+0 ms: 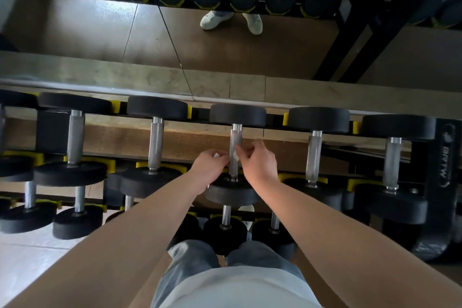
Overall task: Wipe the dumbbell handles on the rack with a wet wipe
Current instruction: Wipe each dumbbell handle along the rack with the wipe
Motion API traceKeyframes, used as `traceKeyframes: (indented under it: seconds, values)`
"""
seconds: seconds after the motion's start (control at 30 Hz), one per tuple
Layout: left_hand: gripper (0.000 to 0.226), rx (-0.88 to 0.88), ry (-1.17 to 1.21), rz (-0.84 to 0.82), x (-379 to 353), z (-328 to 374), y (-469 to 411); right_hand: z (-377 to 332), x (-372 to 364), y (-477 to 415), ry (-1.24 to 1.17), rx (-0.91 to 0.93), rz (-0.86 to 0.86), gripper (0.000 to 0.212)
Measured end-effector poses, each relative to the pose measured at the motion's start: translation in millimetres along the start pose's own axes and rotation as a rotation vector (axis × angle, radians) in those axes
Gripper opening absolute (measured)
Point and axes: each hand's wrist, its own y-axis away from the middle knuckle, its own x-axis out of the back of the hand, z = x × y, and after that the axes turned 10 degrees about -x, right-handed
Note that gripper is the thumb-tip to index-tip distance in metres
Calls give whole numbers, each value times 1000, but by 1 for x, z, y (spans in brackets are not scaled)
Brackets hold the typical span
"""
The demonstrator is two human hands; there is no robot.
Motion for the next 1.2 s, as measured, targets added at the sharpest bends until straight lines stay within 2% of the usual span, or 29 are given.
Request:
traceKeyframes:
  seconds: [0.07,0.13,0.23,0.37,0.47,0.6,0.67,0.73,0.83,0.93,1.0,1.13,1.2]
  values:
    - [20,-9,-3,1,-1,2,2,1,1,1,25,-47,-88,37]
    - [16,13,3,-8,1,3,1,-1,2,4,-8,-21,-125,29]
    - [6,51,51,-23,4,2,-2,-7,9,-1,-163,37,-67,20]
    - [14,62,101,-37,7,4,-1,-20,17,-11,-318,63,22,24]
    - [14,80,98,-24,6,2,-2,-10,11,0,-105,169,-40,36]
    - [12,67,78,-35,5,1,-2,22,5,10,356,171,-197,25]
    - [13,65,74,-35,5,2,-2,22,10,7,382,140,-274,28]
    - [11,82,70,-35,6,3,-2,10,17,4,295,144,-268,30]
    - [15,96,86,-36,6,2,-3,-13,20,-12,80,127,-117,27]
    - [14,101,90,-33,7,3,-1,-27,22,-25,143,152,-12,27]
    - [16,100,101,-36,7,2,-2,-24,24,-21,270,214,-75,27]
    - [20,88,65,-28,6,0,-2,-3,16,4,568,274,-349,29]
    - [19,81,45,-25,6,0,0,4,13,7,599,277,-407,30]
